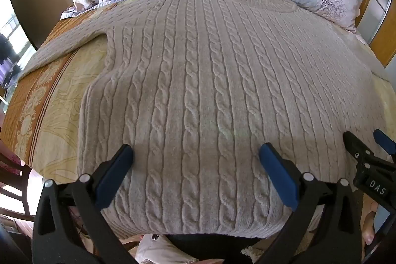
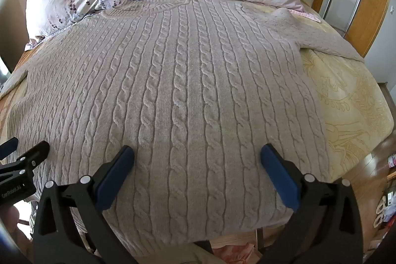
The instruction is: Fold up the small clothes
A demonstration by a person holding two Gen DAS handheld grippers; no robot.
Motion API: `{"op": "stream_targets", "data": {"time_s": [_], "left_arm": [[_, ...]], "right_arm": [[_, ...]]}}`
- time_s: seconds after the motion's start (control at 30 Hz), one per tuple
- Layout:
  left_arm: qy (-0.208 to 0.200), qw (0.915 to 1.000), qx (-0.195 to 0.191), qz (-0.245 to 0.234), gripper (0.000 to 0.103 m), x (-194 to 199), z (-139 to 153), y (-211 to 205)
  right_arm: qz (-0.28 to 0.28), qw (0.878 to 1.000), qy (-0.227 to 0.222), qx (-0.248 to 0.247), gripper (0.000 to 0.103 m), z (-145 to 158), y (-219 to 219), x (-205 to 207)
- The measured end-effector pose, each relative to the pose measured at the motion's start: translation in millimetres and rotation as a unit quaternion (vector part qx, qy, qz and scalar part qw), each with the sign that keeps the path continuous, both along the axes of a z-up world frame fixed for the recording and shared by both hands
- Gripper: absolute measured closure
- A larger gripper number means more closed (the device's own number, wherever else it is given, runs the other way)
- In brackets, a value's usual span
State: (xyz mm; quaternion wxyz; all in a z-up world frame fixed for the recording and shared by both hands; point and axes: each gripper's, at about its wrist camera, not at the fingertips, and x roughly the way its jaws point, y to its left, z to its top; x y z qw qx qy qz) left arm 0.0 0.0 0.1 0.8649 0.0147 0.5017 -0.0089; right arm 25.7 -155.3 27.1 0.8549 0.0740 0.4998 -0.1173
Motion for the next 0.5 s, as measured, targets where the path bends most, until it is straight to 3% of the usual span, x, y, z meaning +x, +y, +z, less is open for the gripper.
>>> {"op": "stream_targets", "data": {"time_s": [0.5], "left_arm": [[-0.001, 1.0000, 0.000, 0.000, 0.002, 0.1, 0.1, 0.0]], "right_arm": [[0.000, 1.000, -0.001, 0.000, 0.001, 0.0, 0.0, -0.4]]}}
